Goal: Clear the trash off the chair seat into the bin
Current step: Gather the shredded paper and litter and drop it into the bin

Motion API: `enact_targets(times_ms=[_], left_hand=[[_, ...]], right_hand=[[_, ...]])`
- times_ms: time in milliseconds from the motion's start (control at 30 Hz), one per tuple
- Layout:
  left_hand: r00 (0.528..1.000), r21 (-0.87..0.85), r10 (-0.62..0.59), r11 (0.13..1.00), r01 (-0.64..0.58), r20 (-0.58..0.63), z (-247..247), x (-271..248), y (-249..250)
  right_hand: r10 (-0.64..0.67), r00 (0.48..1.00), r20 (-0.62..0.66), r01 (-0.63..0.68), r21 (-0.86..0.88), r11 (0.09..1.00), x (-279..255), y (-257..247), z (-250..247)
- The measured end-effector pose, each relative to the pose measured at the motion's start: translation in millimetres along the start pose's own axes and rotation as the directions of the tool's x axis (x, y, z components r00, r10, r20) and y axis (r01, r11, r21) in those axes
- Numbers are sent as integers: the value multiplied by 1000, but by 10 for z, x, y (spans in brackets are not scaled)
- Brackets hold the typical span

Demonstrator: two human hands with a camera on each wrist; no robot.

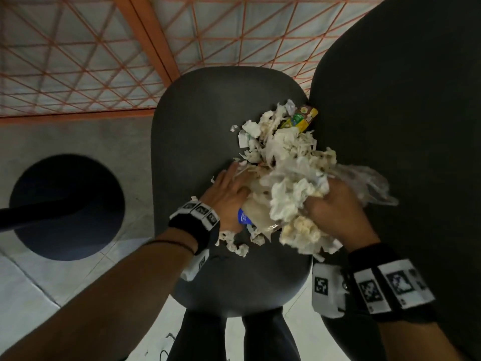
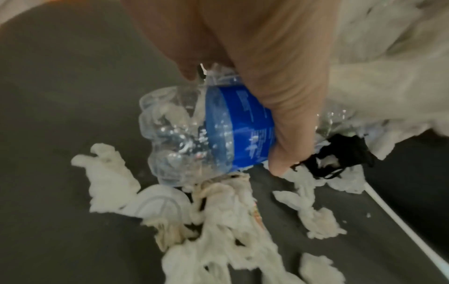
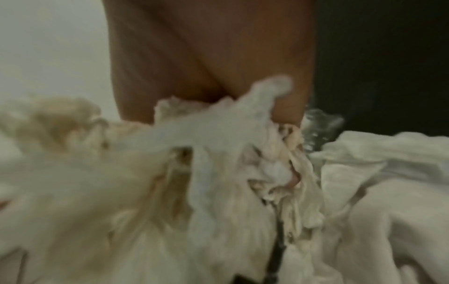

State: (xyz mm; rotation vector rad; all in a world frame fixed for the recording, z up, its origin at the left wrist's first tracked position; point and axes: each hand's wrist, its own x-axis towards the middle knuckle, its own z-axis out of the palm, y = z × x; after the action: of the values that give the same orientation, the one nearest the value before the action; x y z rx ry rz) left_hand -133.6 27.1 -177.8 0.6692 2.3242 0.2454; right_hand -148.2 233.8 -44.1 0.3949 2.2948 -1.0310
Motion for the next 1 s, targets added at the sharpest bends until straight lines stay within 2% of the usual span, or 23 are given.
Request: enact_targets(times_ms=[133, 267, 400, 567, 667, 767, 867, 1000], left_hand=[[989, 15, -21, 1000, 19, 149, -60, 194, -88], [999, -12, 5, 1000, -4, 48, -65, 187, -85], [998, -188, -45, 981, 51, 37, 22, 141, -87], [978, -358, -192, 910, 209, 82, 87, 99, -21], [948, -515, -303, 800, 308, 95, 187, -35, -79], [883, -716, -462, 588, 375, 83, 331, -248, -173], [840, -867, -536, 377, 327, 85, 483, -439, -233], [813, -943, -576, 216, 253, 87, 588, -599, -203]], right_hand=[[94, 996, -5, -94, -78, 992, -20, 443, 309], [161, 986, -43, -163, -29, 986, -31, 644, 479], [164, 986, -43, -167, -76, 983, 4, 672, 551], [177, 984, -14, -177, -148, 973, 158, 680, 652], [141, 989, -33, -144, -139, 980, 214, 702, 741], [157, 987, 26, -150, -169, 974, 255, 715, 849], [191, 975, 114, -148, -308, 940, 306, 721, 1023], [237, 963, 125, -163, -428, 889, 362, 671, 1266]])
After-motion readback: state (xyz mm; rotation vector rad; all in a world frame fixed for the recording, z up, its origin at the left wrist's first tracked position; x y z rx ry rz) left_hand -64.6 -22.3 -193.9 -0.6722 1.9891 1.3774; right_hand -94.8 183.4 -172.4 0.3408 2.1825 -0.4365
